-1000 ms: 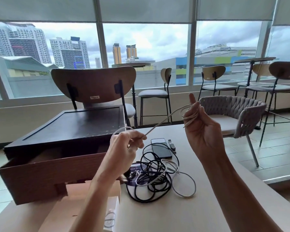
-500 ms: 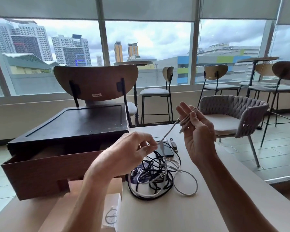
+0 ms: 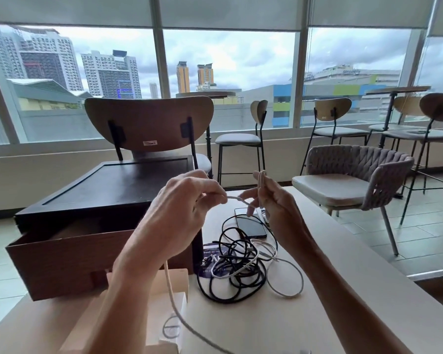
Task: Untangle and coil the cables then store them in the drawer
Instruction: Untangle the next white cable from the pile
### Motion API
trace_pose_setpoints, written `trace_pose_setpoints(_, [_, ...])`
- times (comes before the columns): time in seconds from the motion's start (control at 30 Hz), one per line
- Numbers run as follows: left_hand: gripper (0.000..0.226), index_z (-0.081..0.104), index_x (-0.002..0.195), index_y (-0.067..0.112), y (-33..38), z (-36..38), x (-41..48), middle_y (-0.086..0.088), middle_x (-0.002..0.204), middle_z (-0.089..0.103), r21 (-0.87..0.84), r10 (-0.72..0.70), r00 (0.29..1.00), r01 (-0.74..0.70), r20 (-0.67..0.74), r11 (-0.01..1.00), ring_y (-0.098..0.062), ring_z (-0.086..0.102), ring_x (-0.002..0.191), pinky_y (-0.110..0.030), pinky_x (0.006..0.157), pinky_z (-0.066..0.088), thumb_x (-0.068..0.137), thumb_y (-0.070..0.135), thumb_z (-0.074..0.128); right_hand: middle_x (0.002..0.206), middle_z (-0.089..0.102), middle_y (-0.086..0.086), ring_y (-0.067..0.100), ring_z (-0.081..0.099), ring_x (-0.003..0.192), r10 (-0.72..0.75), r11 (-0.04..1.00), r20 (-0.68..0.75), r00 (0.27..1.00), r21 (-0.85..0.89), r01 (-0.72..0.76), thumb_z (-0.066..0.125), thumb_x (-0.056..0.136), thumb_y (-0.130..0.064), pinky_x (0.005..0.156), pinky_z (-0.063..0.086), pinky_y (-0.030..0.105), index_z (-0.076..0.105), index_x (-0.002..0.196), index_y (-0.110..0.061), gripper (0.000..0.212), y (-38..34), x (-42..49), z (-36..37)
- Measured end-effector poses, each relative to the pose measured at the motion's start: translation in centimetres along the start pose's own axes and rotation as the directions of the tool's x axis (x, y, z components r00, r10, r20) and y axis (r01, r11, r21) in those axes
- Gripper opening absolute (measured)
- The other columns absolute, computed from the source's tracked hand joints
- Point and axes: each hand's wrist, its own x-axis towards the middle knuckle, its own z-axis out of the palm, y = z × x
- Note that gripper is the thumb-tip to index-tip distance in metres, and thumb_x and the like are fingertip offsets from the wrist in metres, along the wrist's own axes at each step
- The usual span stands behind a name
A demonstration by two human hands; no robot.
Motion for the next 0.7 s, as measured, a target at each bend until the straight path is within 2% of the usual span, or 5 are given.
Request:
trace_pose_setpoints(0.13, [0.024, 0.070, 0.080, 0.029, -0.5, -0.4, 0.0, 0.018, 0.068, 0.060, 0.022, -0.007, 0.989, 0.010, -0.145, 1.000, -0.001, 0.057, 0.067, -0.023, 0.068, 0.049, 0.089, 0.049, 0.059, 0.069, 0.063, 0.005, 0.014, 0.051, 0.056, 0.111, 0.989, 0.192, 0.975, 0.072, -0.127, 0.034, 0.107, -0.006, 0.056, 0.041, 0.017, 0.058, 0.119, 0.000, 0.028, -0.5, 0.0, -0.6])
trace_pose_setpoints(0.27, [0.037, 0.069, 0.075, 0.020, -0.1, -0.4, 0.0, 0.007, 0.053, 0.056, -0.306, -0.213, 0.973, 0.177, -0.090, 0.935, -0.010, 0.049, 0.053, -0.034, 0.057, 0.046, 0.091, 0.051, 0.056, 0.076, 0.052, 0.016, 0.024, 0.046, 0.070, 0.210, 0.902, 0.453, 0.867, 0.252, -0.350, 0.041, 0.103, -0.011, 0.059, 0.041, 0.019, 0.058, 0.120, 0.011, 0.032, -1.2, -0.2, -1.4])
trace_pose_setpoints(0.33, [0.027, 0.069, 0.086, 0.014, 0.0, -0.3, -0.1, 0.004, 0.056, 0.060, -0.529, -0.355, 0.935, 0.309, 0.015, 0.791, -0.022, 0.055, 0.064, -0.050, 0.075, 0.052, 0.098, 0.034, 0.056, 0.086, 0.049, 0.017, 0.027, 0.047, 0.076, 0.234, 0.865, 0.524, 0.819, 0.271, -0.421, 0.046, 0.101, -0.016, 0.064, 0.046, 0.017, 0.062, 0.119, 0.007, 0.033, -1.3, -0.4, -1.7])
trace_pose_setpoints(0.47, [0.019, 0.068, 0.100, 0.016, 0.1, -0.5, 0.1, -0.001, 0.069, 0.068, -0.849, -0.516, 0.822, 0.435, 0.239, 0.301, -0.012, 0.066, 0.070, -0.033, 0.075, 0.048, 0.103, 0.016, 0.049, 0.084, 0.053, 0.009, 0.013, 0.054, 0.078, 0.245, 0.868, 0.607, 0.756, 0.210, -0.450, 0.047, 0.100, -0.021, 0.090, 0.041, 0.034, 0.066, 0.122, -0.002, 0.035, -1.0, -0.6, -1.7])
trace_pose_setpoints(0.7, [0.052, 0.064, 0.123, 0.013, -0.8, -0.3, 0.3, -0.007, 0.120, 0.073, -0.936, -0.486, 0.800, 0.303, 0.352, -0.178, -0.014, 0.069, 0.092, -0.025, 0.071, 0.051, 0.103, 0.050, 0.034, 0.073, 0.048, -0.004, 0.008, 0.046, 0.068, 0.181, 0.908, 0.711, 0.680, 0.144, -0.393, 0.040, 0.104, -0.019, 0.082, 0.036, 0.035, 0.057, 0.125, 0.007, 0.037, -1.4, -0.9, -1.4])
